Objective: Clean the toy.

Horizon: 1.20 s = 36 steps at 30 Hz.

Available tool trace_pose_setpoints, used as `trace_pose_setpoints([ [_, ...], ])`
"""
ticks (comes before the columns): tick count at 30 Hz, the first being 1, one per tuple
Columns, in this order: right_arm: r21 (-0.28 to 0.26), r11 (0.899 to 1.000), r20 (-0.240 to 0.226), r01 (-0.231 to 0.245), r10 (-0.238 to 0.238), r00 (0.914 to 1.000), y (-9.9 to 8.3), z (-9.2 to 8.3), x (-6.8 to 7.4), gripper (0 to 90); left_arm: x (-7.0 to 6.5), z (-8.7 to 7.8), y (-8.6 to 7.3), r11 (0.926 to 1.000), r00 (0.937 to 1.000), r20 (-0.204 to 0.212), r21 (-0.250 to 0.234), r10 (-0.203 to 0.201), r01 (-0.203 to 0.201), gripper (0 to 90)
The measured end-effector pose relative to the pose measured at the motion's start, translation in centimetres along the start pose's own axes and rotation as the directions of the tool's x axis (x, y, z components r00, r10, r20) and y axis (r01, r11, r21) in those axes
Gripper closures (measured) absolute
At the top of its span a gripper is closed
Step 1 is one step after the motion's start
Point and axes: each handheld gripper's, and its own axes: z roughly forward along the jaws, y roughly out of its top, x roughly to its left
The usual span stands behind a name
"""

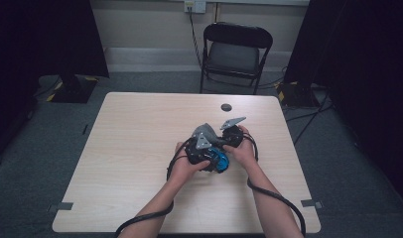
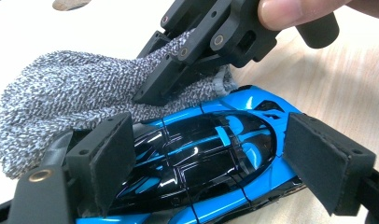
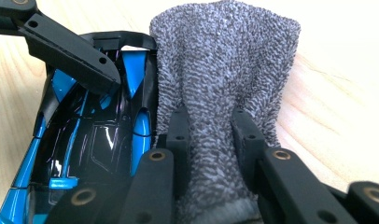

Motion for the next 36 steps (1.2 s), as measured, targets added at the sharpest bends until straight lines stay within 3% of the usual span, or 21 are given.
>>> trace_pose_setpoints([
  [7, 0.005, 1.000, 0.011, 0.007, -0.007, 0.9999, -0.1, -0.1, 0.1, 73.5, 0.0, 0.0, 0.0, 1.0000, 1.0000, -0.002, -0.003, 0.000, 0.000, 16.4],
  [36, 0.018, 1.000, -0.021, 0.011, -0.011, 0.9997, -1.9, -2.2, -0.5, 73.9, -0.2, 0.0, -0.1, 1.0000, 1.0000, 0.002, -0.009, 0.001, -0.001, 17.0],
])
